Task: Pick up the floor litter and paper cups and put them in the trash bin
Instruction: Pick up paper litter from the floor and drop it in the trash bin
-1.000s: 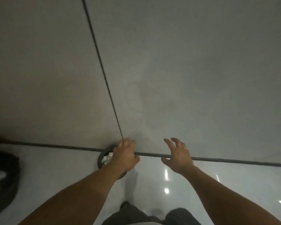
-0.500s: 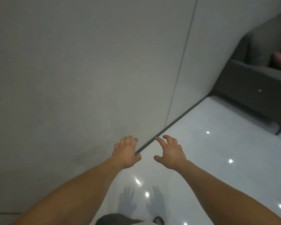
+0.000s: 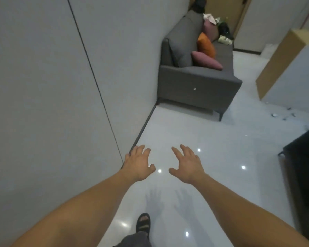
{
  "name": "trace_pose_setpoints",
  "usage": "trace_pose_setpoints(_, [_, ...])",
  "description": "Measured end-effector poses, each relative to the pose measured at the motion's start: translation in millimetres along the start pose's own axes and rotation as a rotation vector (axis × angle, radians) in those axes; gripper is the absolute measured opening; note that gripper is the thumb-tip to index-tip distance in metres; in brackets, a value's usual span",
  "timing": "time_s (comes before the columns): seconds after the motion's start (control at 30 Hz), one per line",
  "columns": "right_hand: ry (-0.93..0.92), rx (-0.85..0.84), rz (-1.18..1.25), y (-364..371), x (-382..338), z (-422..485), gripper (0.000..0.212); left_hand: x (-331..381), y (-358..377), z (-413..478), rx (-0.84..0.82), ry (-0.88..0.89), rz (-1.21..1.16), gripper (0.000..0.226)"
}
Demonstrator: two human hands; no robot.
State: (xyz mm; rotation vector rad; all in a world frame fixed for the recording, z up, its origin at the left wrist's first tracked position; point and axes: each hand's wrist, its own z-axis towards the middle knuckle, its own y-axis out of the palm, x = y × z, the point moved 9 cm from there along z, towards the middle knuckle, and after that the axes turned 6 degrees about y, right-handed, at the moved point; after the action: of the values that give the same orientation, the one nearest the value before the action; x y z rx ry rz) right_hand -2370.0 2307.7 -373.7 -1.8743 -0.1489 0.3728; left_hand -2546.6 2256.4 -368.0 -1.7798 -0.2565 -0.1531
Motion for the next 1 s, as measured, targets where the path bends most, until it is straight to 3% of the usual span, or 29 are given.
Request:
trace_pose_setpoints(0.43, [0.39,0.081,0.157,-79.1,199.3,124.8,0.086,163.1,-13.8,256.0,-0.127,0.363,0.118,0.072])
trace_pose_setpoints(0.83, [0.507,0.142,0.216,-179.4,438.1,214.7,0.081,393.1,-27.9,446.6,-0.093,0.494,0.155,0.07])
trace_pose_setpoints(1.0, [0.547,0.119,0.227,-196.6,510.2,257.0,0.082,454.5,-27.5,514.0,-0.118,0.534,0.154,0.068])
